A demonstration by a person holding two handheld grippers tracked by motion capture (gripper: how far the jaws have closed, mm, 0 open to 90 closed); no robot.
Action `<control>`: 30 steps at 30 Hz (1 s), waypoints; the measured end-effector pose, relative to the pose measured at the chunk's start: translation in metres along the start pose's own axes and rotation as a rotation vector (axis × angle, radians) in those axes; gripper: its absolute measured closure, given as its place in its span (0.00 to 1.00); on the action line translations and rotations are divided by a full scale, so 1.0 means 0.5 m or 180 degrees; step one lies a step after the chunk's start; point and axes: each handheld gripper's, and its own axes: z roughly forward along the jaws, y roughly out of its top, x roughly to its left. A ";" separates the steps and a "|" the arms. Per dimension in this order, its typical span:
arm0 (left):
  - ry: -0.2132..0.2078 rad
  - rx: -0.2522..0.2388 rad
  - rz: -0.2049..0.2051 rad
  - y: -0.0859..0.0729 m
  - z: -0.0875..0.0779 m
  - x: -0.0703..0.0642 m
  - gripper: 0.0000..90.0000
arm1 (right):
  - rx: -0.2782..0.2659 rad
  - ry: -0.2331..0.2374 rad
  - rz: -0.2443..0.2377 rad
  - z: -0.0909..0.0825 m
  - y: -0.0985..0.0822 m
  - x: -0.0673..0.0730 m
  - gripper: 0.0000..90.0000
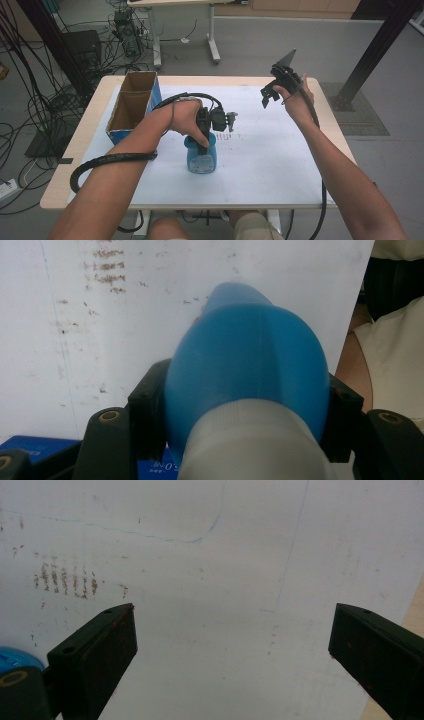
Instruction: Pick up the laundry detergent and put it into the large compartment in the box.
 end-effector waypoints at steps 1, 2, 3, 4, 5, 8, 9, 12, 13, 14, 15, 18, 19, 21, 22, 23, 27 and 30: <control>-0.0001 -0.0004 -0.0005 -0.001 0.000 0.000 0.42 | -0.0001 -0.0002 0.0003 0.000 0.000 0.000 0.06; -0.0003 -0.0003 -0.0014 -0.001 0.000 0.000 0.42 | -0.0001 0.0002 0.0007 0.000 0.000 -0.001 0.06; -0.0003 0.0000 -0.0014 0.000 0.000 0.000 0.42 | -0.0002 0.0003 0.0006 -0.001 0.000 -0.001 0.06; -0.0003 0.0008 -0.0009 0.001 0.000 0.000 0.42 | -0.0002 0.0003 0.0006 -0.001 0.000 -0.001 0.06; 0.0001 0.0010 -0.0007 0.002 0.000 0.000 0.42 | -0.0003 0.0004 0.0006 -0.001 0.000 -0.001 0.06; 0.0002 0.0006 -0.0013 0.002 0.000 -0.001 0.42 | -0.0006 0.0004 -0.0001 -0.001 -0.001 0.000 0.06; 0.0002 0.0008 -0.0014 0.003 0.000 -0.001 0.42 | -0.0005 0.0003 -0.0004 -0.001 -0.001 0.000 0.06; -0.0011 0.0008 -0.0031 0.001 -0.001 -0.001 0.42 | -0.0009 0.0002 -0.0012 -0.001 -0.002 0.001 0.06; -0.0055 -0.0011 -0.0064 -0.003 -0.004 0.002 0.42 | -0.0007 0.0000 -0.0011 -0.001 -0.002 0.001 0.06; -0.0083 -0.0020 -0.0096 -0.005 -0.007 0.005 0.42 | -0.0005 0.0001 -0.0007 -0.002 -0.003 0.001 0.06; -0.0133 -0.0028 -0.0161 -0.008 -0.013 0.009 0.42 | -0.0007 -0.0001 -0.0010 -0.002 -0.003 0.002 0.06; -0.0172 -0.0007 -0.0277 -0.010 -0.040 0.010 0.42 | -0.0011 -0.0006 -0.0018 -0.003 -0.005 0.003 0.06; -0.0167 -0.0004 -0.0314 -0.011 -0.049 0.009 0.42 | -0.0011 -0.0004 -0.0016 -0.003 -0.006 0.004 0.06; -0.0124 -0.0010 -0.0376 -0.014 -0.078 0.005 0.42 | -0.0012 -0.0004 -0.0027 -0.004 -0.006 0.007 0.06; -0.0085 -0.0015 -0.0429 -0.017 -0.098 0.002 0.42 | -0.0015 -0.0006 -0.0032 -0.004 -0.007 0.009 0.06; -0.0065 -0.0011 -0.0467 -0.019 -0.112 0.001 0.42 | -0.0015 -0.0003 -0.0028 -0.004 -0.008 0.010 0.06; 0.0036 -0.0072 -0.0777 -0.042 -0.190 -0.002 0.42 | -0.0025 -0.0001 -0.0056 -0.009 -0.011 0.014 0.06; 0.0063 -0.0105 -0.1059 -0.060 -0.240 0.007 0.42 | -0.0020 0.0006 -0.0086 -0.013 -0.013 0.019 0.06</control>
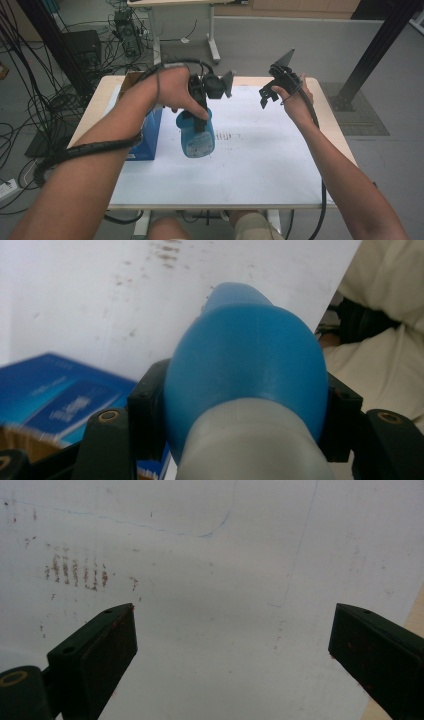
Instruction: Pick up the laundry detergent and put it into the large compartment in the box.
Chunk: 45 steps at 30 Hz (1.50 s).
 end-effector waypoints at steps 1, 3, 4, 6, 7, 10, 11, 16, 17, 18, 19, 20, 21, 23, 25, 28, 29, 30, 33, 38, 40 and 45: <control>-0.0001 -0.0008 -0.0126 -0.004 -0.017 0.008 0.42 | 0.0007 0.0022 -0.0011 -0.001 0.000 -0.001 0.06; 0.0030 -0.0052 -0.0372 -0.015 -0.049 0.022 0.42 | 0.0008 0.0038 -0.0023 -0.004 -0.002 0.001 0.06; 0.0060 -0.0083 -0.0527 -0.022 -0.068 0.030 0.42 | 0.0021 0.0024 -0.0034 -0.006 -0.001 0.004 0.06; 0.0084 -0.0101 -0.0823 -0.032 -0.093 0.045 0.42 | 0.0010 0.0035 -0.0049 -0.010 -0.004 0.004 0.06; 0.0098 -0.0134 -0.0996 -0.040 -0.107 0.055 0.42 | 0.0010 0.0041 -0.0047 -0.012 -0.004 0.003 0.06; 0.0142 -0.0250 -0.1522 -0.073 -0.146 0.088 0.42 | 0.0008 0.0054 -0.0045 -0.019 -0.007 -0.001 0.06; 0.0156 -0.0281 -0.1620 -0.080 -0.153 0.092 0.42 | 0.0013 0.0052 -0.0043 -0.022 -0.008 -0.002 0.06; 0.0225 -0.0370 -0.2270 -0.115 -0.200 0.128 0.42 | -0.0008 0.0069 -0.0060 -0.030 -0.013 -0.006 0.06; 0.0235 -0.0336 -0.2391 -0.120 -0.211 0.138 0.42 | -0.0010 0.0068 -0.0067 -0.031 -0.013 -0.005 0.06; 0.0260 -0.0345 -0.2511 -0.127 -0.219 0.144 0.42 | -0.0010 0.0073 -0.0068 -0.032 -0.014 -0.003 0.06; 0.0284 -0.0337 -0.2626 -0.133 -0.227 0.150 0.42 | -0.0009 0.0070 -0.0092 -0.031 -0.015 -0.002 0.06; 0.0304 -0.0329 -0.2742 -0.140 -0.235 0.157 0.42 | -0.0007 0.0073 -0.0102 -0.031 -0.015 0.000 0.06; 0.0366 -0.0335 -0.2867 -0.148 -0.243 0.162 0.42 | 0.0001 0.0071 -0.0110 -0.032 -0.015 0.002 0.06; 0.0426 -0.0308 -0.3035 -0.160 -0.254 0.170 0.42 | -0.0002 0.0075 -0.0130 -0.033 -0.017 0.005 0.06; 0.0482 -0.0331 -0.3229 -0.184 -0.265 0.177 0.42 | 0.0007 0.0083 -0.0156 -0.034 -0.016 0.006 0.06; 0.0498 -0.0378 -0.3415 -0.216 -0.280 0.185 0.42 | -0.0005 0.0096 -0.0161 -0.036 -0.014 0.007 0.06; 0.0495 -0.0401 -0.3487 -0.228 -0.285 0.188 0.42 | -0.0005 0.0096 -0.0161 -0.036 -0.014 0.007 0.06; 0.0503 -0.0431 -0.3545 -0.239 -0.291 0.189 0.42 | 0.0002 0.0090 -0.0173 -0.036 -0.013 0.009 0.06; 0.0518 -0.0474 -0.3723 -0.267 -0.304 0.193 0.42 | 0.0001 0.0089 -0.0193 -0.037 -0.012 0.015 0.06; 0.0567 -0.0457 -0.3866 -0.289 -0.313 0.199 0.42 | 0.0010 0.0081 -0.0222 -0.040 -0.011 0.022 0.06; 0.0566 -0.0447 -0.3884 -0.293 -0.314 0.202 0.42 | 0.0014 0.0083 -0.0218 -0.040 -0.009 0.023 0.06; 0.0542 -0.0466 -0.3910 -0.298 -0.310 0.208 0.42 | 0.0017 0.0086 -0.0212 -0.042 -0.008 0.022 0.06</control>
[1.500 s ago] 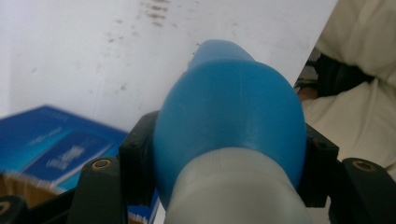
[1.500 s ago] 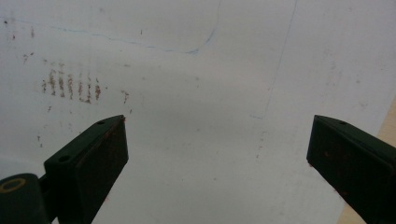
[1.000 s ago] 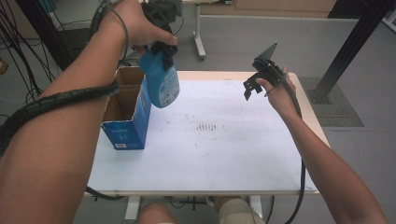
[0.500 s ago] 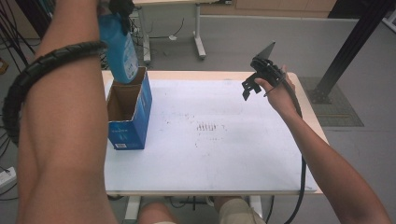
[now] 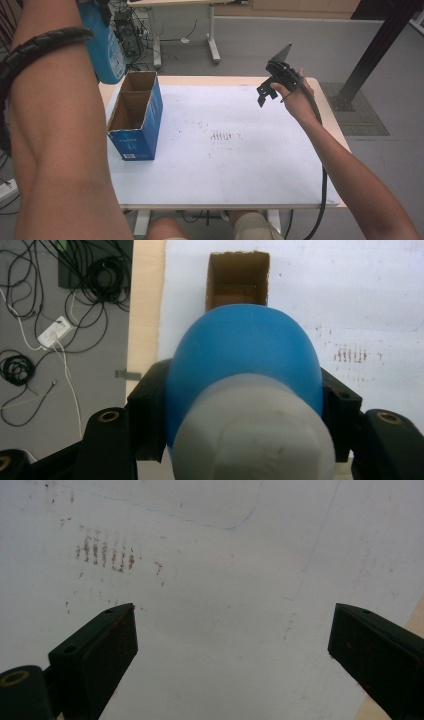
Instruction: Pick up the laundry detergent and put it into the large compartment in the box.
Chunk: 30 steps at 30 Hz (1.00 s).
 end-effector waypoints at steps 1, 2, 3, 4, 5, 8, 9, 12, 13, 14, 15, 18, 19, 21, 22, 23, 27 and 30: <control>-0.0008 0.0011 -0.0009 0.002 0.006 0.002 0.42 | -0.0003 0.0004 -0.0006 0.000 -0.001 0.000 0.06; -0.0010 0.0014 -0.0013 0.003 0.009 0.002 0.42 | -0.0003 0.0001 -0.0005 -0.001 -0.002 0.002 0.06; -0.0007 0.0027 -0.0007 0.005 0.015 0.003 0.42 | -0.0005 0.0000 -0.0007 -0.002 -0.002 0.002 0.06; -0.0010 0.0030 -0.0019 0.006 0.022 0.004 0.42 | -0.0006 -0.0002 -0.0020 -0.002 -0.003 0.002 0.06; -0.0016 0.0041 -0.0024 0.008 0.034 0.005 0.42 | -0.0010 0.0005 -0.0021 -0.002 -0.005 0.002 0.06; -0.0012 0.0086 0.0002 0.012 0.062 0.005 0.42 | -0.0016 -0.0002 -0.0029 -0.003 -0.006 0.002 0.06; -0.0011 0.0116 0.0014 0.015 0.072 0.006 0.42 | -0.0016 0.0001 -0.0029 -0.003 -0.006 0.002 0.06; -0.0018 0.0147 0.0026 0.018 0.105 0.008 0.42 | 0.0003 -0.0008 -0.0042 -0.002 -0.005 0.005 0.06; -0.0020 0.0161 0.0026 0.018 0.116 0.009 0.42 | 0.0004 -0.0008 -0.0037 -0.002 -0.005 0.006 0.06; -0.0033 0.0190 0.0031 0.020 0.128 0.011 0.42 | -0.0001 -0.0011 -0.0045 -0.002 -0.006 0.007 0.06; -0.0039 0.0206 0.0032 0.021 0.143 0.012 0.42 | 0.0004 -0.0011 -0.0046 -0.002 -0.005 0.007 0.06; -0.0073 0.0264 0.0048 0.025 0.175 0.016 0.42 | -0.0001 -0.0017 -0.0049 -0.001 -0.005 0.009 0.06; -0.0075 0.0263 0.0055 0.025 0.184 0.016 0.42 | 0.0002 -0.0021 -0.0047 -0.001 -0.005 0.010 0.06; -0.0081 0.0309 0.0061 0.028 0.205 0.016 0.42 | 0.0003 -0.0024 -0.0043 0.000 -0.005 0.011 0.06; -0.0082 0.0317 0.0068 0.028 0.215 0.015 0.42 | 0.0003 -0.0027 -0.0041 0.000 -0.005 0.012 0.06; -0.0083 0.0336 0.0071 0.029 0.226 0.015 0.42 | 0.0000 -0.0027 -0.0043 0.000 -0.005 0.011 0.06; -0.0101 0.0375 0.0087 0.030 0.265 0.017 0.42 | 0.0006 -0.0041 -0.0040 0.001 -0.005 0.013 0.06; -0.0125 0.0408 0.0105 0.029 0.292 0.020 0.42 | 0.0004 -0.0052 -0.0048 0.000 -0.006 0.012 0.06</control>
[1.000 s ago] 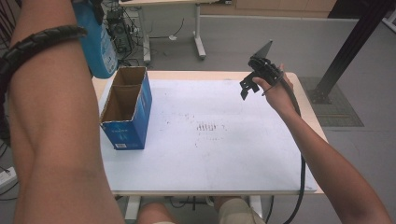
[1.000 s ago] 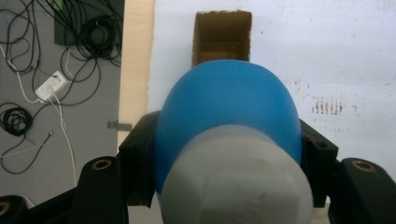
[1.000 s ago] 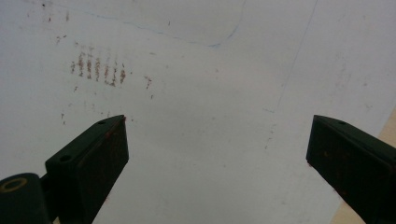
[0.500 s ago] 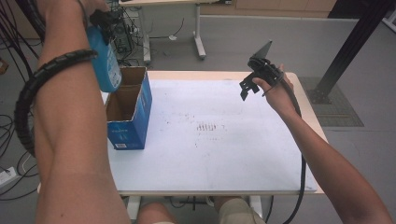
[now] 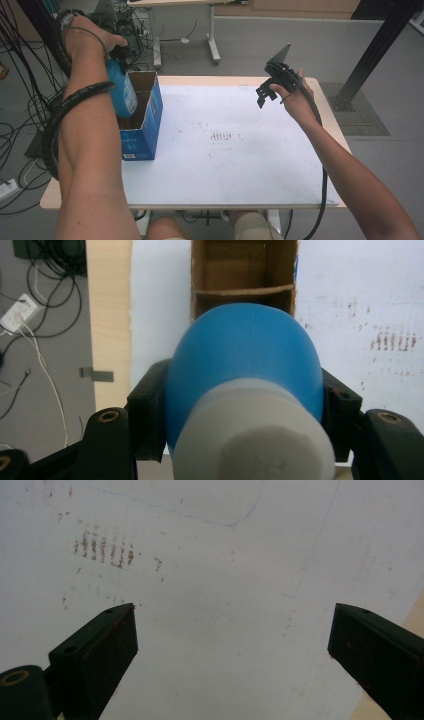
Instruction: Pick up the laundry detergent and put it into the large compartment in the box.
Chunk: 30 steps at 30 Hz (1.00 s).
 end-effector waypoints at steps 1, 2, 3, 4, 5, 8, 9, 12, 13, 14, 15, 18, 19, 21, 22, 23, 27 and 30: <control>-0.0015 0.0008 -0.0004 0.000 0.011 0.002 0.42 | 0.0002 -0.0005 0.0016 0.000 0.000 0.000 0.06; -0.0028 0.0035 -0.0005 0.002 0.020 0.004 0.42 | 0.0005 -0.0011 0.0017 0.001 0.001 -0.001 0.06; -0.0040 0.0042 -0.0003 0.002 0.027 0.005 0.42 | 0.0009 -0.0021 0.0020 0.001 0.001 0.000 0.06; -0.0050 0.0051 -0.0011 0.002 0.035 0.006 0.42 | 0.0012 -0.0022 0.0023 0.002 0.002 0.000 0.06; -0.0055 0.0068 -0.0013 0.003 0.043 0.008 0.42 | 0.0016 -0.0021 0.0028 0.002 0.002 0.000 0.06; -0.0050 0.0088 0.0002 0.003 0.068 0.006 0.42 | 0.0020 -0.0033 0.0019 0.004 0.001 0.003 0.06; -0.0050 0.0101 0.0009 0.003 0.074 0.006 0.42 | 0.0012 -0.0035 0.0009 0.005 0.001 0.004 0.06; -0.0052 0.0118 0.0035 0.001 0.102 0.002 0.42 | 0.0028 -0.0043 0.0011 0.005 0.002 0.007 0.06; -0.0057 0.0117 0.0042 0.001 0.111 0.002 0.42 | 0.0027 -0.0045 0.0012 0.006 0.002 0.008 0.06; -0.0066 0.0129 0.0043 0.000 0.122 0.002 0.42 | 0.0027 -0.0047 0.0007 0.007 0.002 0.010 0.06; -0.0066 0.0135 0.0052 0.000 0.128 0.001 0.42 | 0.0030 -0.0056 0.0000 0.007 0.002 0.012 0.06; -0.0063 0.0161 0.0088 0.000 0.153 -0.004 0.42 | 0.0040 -0.0065 -0.0002 0.008 0.003 0.016 0.06; -0.0064 0.0159 0.0097 0.000 0.161 -0.006 0.42 | 0.0041 -0.0067 0.0000 0.009 0.003 0.016 0.06; -0.0067 0.0170 0.0108 0.000 0.176 -0.009 0.42 | 0.0050 -0.0073 -0.0002 0.011 0.004 0.017 0.06; -0.0071 0.0180 0.0120 0.001 0.184 -0.011 0.42 | 0.0055 -0.0077 -0.0004 0.012 0.005 0.018 0.06; -0.0073 0.0188 0.0130 0.001 0.191 -0.012 0.42 | 0.0061 -0.0078 -0.0008 0.012 0.005 0.019 0.06; -0.0073 0.0213 0.0153 0.002 0.218 -0.016 0.42 | 0.0060 -0.0080 -0.0007 0.016 0.005 0.019 0.06; -0.0056 0.0222 0.0169 0.001 0.237 -0.017 0.42 | 0.0069 -0.0082 0.0002 0.018 0.005 0.017 0.06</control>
